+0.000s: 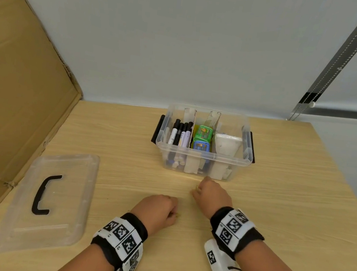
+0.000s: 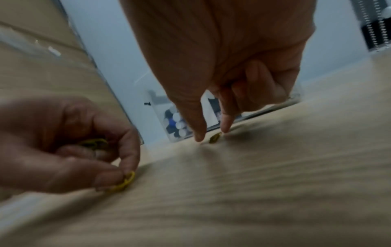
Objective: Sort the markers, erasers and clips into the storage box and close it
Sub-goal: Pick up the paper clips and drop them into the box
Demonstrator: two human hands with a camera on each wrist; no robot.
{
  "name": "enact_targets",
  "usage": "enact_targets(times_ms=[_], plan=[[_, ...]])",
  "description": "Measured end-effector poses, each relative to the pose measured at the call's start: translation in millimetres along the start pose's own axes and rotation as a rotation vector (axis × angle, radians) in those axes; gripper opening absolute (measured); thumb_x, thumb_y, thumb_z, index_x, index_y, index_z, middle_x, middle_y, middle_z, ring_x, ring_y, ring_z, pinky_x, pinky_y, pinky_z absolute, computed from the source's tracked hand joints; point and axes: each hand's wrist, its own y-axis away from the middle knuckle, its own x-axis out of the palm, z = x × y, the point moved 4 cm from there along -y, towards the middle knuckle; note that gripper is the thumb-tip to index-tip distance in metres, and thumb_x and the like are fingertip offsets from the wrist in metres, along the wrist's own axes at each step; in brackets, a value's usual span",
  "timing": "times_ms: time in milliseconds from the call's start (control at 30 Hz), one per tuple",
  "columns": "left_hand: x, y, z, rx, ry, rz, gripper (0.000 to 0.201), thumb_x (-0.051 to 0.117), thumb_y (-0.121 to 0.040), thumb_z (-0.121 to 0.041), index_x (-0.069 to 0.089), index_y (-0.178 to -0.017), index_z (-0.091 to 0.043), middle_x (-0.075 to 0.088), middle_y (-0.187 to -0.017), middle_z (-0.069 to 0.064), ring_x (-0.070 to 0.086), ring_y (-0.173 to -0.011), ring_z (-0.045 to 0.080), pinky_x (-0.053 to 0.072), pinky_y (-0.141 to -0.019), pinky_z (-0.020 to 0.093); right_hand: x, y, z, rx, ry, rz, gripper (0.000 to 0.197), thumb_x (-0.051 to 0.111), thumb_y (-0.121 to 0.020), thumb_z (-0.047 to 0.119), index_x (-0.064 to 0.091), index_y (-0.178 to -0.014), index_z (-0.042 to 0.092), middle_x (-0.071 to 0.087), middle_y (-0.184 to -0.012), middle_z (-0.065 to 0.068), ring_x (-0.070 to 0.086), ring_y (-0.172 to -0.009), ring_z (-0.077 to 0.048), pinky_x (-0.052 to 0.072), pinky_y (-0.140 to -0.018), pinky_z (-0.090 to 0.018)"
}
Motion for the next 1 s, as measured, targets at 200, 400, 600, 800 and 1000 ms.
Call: enact_targets(times_ms=[200,400,600,800,1000], plan=[[-9,21,25,-0.091,0.237,-0.171,0.010,0.051,-0.091,-0.027,0.057,-0.095,-0.019,0.065,-0.087,-0.002,0.061,-0.078,0.015,0.051,-0.073,0.030,4,-3,14,-0.033,0.209,0.041,0.024,0.040,-0.097,0.018,0.051,-0.115,0.008,0.063,-0.113,-0.009,0.062,-0.102,-0.028,0.045,-0.078,-0.035],[-18,33,49,-0.162,0.388,-0.288,0.004,0.056,-0.089,-0.025,0.056,-0.085,-0.023,0.065,-0.074,0.000,0.063,-0.067,0.017,0.054,-0.070,0.036,4,9,7,-0.120,0.231,0.091,0.026,0.031,-0.098,0.020,0.046,-0.115,0.007,0.061,-0.094,-0.007,0.055,-0.078,-0.024,0.038,-0.066,-0.031],[-23,36,55,-0.179,0.445,-0.346,0.007,0.057,-0.088,-0.021,0.055,-0.082,-0.024,0.063,-0.075,-0.007,0.062,-0.072,0.009,0.054,-0.078,0.032,-51,38,4,-0.211,0.011,0.216,0.017,0.038,-0.099,0.023,0.053,-0.098,0.014,0.062,-0.091,-0.003,0.060,-0.083,-0.019,0.046,-0.071,-0.026],[-27,36,48,-0.171,0.446,-0.387,0.010,0.057,-0.088,-0.020,0.054,-0.079,-0.024,0.054,-0.063,-0.009,0.054,-0.059,0.013,0.051,-0.066,0.035,-160,35,23,-0.290,0.009,-0.109,0.015,0.040,-0.098,0.014,0.054,-0.095,0.011,0.061,-0.077,-0.004,0.058,-0.069,-0.021,0.045,-0.060,-0.032],[-27,36,40,-0.172,0.452,-0.380,0.010,0.056,-0.088,-0.020,0.054,-0.080,-0.024,0.059,-0.068,-0.006,0.054,-0.060,0.013,0.049,-0.063,0.028,-148,-38,39,-0.131,0.362,0.132,0.021,0.041,-0.097,0.012,0.056,-0.110,0.006,0.059,-0.109,-0.012,0.052,-0.091,-0.023,0.039,-0.076,-0.028]])
